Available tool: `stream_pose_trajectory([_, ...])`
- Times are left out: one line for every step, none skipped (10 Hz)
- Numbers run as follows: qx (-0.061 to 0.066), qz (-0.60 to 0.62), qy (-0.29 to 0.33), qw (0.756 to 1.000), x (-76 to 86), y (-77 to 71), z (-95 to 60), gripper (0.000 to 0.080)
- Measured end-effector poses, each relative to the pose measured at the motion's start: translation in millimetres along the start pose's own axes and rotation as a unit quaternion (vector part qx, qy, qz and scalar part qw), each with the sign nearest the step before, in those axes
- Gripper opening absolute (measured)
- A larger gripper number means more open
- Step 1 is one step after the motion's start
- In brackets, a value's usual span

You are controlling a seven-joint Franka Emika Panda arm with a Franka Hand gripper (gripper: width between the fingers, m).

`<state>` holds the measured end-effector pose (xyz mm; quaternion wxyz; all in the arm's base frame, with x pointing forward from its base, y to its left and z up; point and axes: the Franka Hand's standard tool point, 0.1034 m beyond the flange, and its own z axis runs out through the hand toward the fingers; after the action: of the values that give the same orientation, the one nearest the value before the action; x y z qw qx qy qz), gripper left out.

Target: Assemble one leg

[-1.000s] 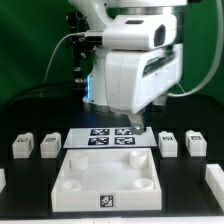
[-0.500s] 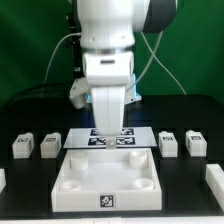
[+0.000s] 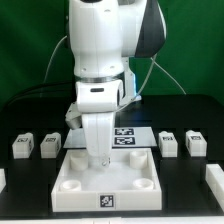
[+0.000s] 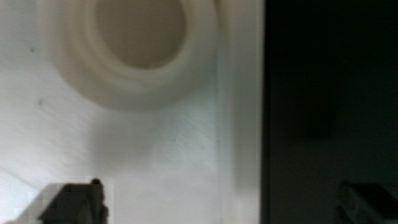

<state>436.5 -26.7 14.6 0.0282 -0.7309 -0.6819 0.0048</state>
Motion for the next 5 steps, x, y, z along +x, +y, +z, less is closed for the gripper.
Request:
stream_pose_trajectory([0.000,0.000,0.000,1.000,-0.2,0.0,0.0,0.0627])
stream_pose_trajectory([0.000,0.000,0.000,1.000,-0.3,0.0,0.0,0.0452])
stream_pose_trajectory([0.000,0.000,0.000,1.000,-0.4,0.0,0.0,0.0277])
stream_pose_trajectory([0.000,0.001,0.000,1.000,-0.5,0.0,0.0,0.0277])
stream_pose_trajectory([0.000,0.001,0.000,1.000,-0.5,0.0,0.0,0.0083])
